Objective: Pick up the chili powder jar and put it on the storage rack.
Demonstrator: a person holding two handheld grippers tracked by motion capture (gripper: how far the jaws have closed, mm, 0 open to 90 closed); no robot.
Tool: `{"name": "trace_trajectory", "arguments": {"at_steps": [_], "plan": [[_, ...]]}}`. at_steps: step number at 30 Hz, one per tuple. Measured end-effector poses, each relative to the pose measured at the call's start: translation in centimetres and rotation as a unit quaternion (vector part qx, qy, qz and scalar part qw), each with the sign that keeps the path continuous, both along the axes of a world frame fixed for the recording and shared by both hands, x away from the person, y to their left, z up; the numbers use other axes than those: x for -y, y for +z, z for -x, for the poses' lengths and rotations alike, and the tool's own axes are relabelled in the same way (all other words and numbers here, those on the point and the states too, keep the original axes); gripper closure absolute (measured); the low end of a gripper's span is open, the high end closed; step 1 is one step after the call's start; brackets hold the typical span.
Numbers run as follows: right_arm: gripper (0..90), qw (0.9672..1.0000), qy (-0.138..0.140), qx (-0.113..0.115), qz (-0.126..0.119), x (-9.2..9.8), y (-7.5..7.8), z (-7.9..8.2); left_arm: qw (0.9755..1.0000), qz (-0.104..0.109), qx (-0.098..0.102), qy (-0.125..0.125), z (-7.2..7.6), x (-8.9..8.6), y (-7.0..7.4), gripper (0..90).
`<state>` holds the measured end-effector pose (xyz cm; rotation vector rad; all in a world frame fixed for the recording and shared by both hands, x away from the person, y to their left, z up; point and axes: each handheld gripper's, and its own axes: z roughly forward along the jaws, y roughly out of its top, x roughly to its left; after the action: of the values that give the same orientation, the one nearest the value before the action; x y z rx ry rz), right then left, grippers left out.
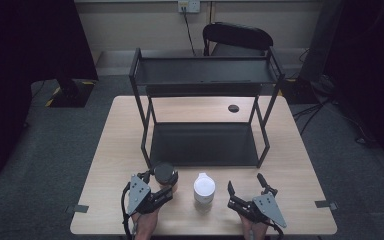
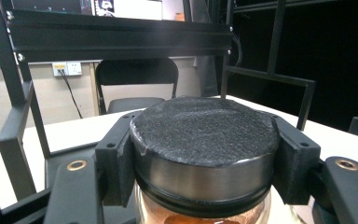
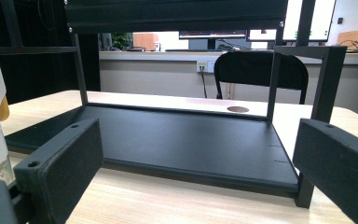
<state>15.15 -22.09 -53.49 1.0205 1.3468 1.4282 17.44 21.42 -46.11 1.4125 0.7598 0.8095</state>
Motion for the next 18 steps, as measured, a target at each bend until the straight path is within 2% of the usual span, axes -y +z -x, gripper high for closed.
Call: {"name": "trace_trajectory", "arguments": {"at_steps": [10, 15, 18], "plan": [[0.7, 1.0000, 0.000, 0.000, 0.000, 0.0, 0.0, 0.0, 1.0000, 0.002, 0.008, -0.005, -0.6, -0.3, 1.7, 35.4], [0.7, 1.0000, -0.001, 0.000, 0.000, 0.0, 0.0, 0.0, 0.9997, 0.022, 0.010, -0.007, -1.1, -0.8, 2.5, 35.4], [0.7, 1.0000, -0.002, 0.000, 0.000, -0.1, 0.0, 0.0, 0.9996, 0.021, 0.015, -0.009, -1.4, -1.0, 3.2, 35.4]]}}
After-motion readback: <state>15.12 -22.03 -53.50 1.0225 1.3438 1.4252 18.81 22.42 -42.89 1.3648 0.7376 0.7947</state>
